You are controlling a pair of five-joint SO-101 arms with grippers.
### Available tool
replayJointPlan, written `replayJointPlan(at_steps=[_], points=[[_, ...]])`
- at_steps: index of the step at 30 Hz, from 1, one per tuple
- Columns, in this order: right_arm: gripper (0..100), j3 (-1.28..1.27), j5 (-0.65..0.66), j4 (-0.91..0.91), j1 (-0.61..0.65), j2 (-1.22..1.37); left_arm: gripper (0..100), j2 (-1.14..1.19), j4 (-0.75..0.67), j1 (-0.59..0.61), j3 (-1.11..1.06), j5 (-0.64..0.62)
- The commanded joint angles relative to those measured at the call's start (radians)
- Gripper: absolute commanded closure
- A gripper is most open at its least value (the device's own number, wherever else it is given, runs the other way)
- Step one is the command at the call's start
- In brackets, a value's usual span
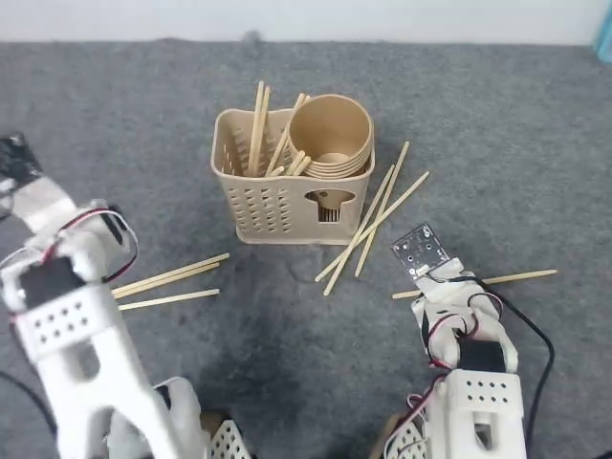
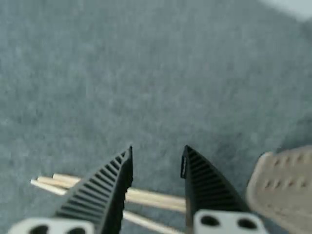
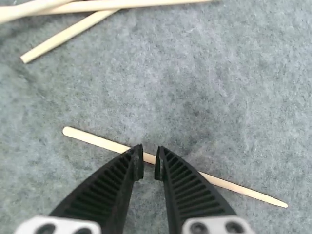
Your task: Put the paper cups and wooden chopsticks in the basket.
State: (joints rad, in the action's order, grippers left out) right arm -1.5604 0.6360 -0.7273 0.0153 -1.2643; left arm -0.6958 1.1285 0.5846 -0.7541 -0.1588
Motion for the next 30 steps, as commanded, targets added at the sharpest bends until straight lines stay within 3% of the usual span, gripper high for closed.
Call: replayJointPlan(at_steps=[1,12,30], points=[[94.5,0.006,-0.008,0.013,-0.008,-0.021,85,0.157,0.009,0.023,-0.015,0.080],[94.5,0.006,-0.008,0.013,-0.008,-0.021,85,0.548,-0.005,0.021,-0.013,0.442],[94.5,0.006,-0.011,0.013,-0.008,-0.021,85,0.730,-0.210,0.017,0.041,0.454]])
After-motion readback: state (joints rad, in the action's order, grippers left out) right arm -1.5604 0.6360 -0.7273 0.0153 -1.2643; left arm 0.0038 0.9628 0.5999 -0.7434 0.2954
